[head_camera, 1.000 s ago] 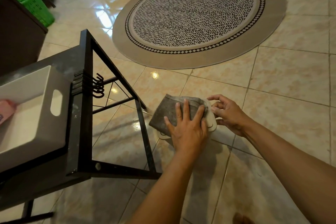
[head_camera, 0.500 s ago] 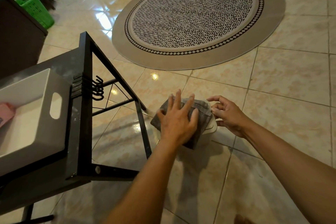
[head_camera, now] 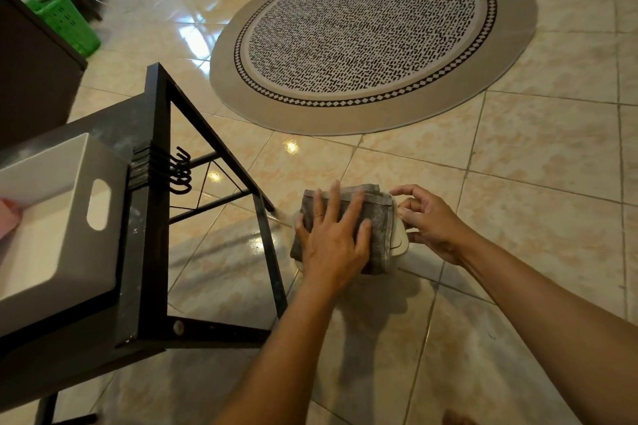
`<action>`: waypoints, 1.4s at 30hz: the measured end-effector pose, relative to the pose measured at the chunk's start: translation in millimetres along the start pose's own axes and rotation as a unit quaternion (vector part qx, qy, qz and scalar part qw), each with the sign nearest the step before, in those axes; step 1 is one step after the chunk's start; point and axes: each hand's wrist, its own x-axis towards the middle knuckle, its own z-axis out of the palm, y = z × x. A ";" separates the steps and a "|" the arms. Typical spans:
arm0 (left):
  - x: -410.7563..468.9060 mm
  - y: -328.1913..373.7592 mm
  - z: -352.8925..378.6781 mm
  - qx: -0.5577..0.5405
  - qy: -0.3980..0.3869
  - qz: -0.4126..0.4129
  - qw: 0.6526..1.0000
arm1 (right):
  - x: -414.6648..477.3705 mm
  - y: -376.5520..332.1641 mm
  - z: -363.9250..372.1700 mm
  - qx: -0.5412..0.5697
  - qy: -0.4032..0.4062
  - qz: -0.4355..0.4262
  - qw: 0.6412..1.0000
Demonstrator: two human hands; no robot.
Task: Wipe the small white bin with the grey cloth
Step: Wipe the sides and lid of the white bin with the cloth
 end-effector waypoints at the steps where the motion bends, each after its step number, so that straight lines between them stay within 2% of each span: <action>1: -3.8 -7.3 -0.3 0.023 -0.016 0.061 0.998 | 0.2 -0.1 0.5 0.004 -0.002 -0.001 1.000; 2: -5.8 -11.8 1.1 0.048 -0.032 0.104 0.993 | 0.5 -0.5 1.4 0.008 -0.004 -0.001 1.000; 4: -1.7 -10.2 6.6 0.078 -0.048 0.123 0.988 | 1.0 -1.3 2.7 0.019 -0.006 0.000 1.000; 6: 7.6 1.3 8.5 0.078 -0.047 0.084 0.992 | 1.0 -1.3 2.7 0.021 -0.005 -0.002 1.000; 10: 9.0 15.5 6.4 0.007 -0.030 -0.076 0.997 | 2.2 0.2 0.9 0.000 -0.001 -0.005 1.000; 15: -23.0 37.0 15.0 -0.011 -0.041 -0.062 0.997 | 1.2 -2.0 0.5 -0.001 -0.009 -0.007 1.000; 22: 20.4 42.4 6.5 -0.033 -0.053 -0.151 0.986 | -0.2 -3.8 1.8 -0.012 0.000 -0.002 1.000; 28: -1.1 53.2 8.7 -0.011 -0.066 -0.122 0.990 | 1.4 -0.8 0.1 -0.007 -0.005 -0.002 1.000; 32: 27.0 42.3 -0.2 -0.041 -0.056 -0.159 0.985 | 2.4 -0.7 0.4 -0.021 -0.001 -0.005 1.000; 35: 15.3 33.6 -0.2 -0.049 -0.047 -0.184 0.981 | 2.8 0.7 0.6 -0.017 0.002 -0.001 1.000; 38: -6.9 39.7 5.8 -0.039 -0.051 -0.174 0.983 | 3.5 1.3 1.9 -0.015 -0.004 0.001 1.000; 42: 6.9 62.1 8.1 -0.029 -0.066 -0.152 0.986 | 4.8 3.5 3.2 -0.028 0.004 0.000 1.000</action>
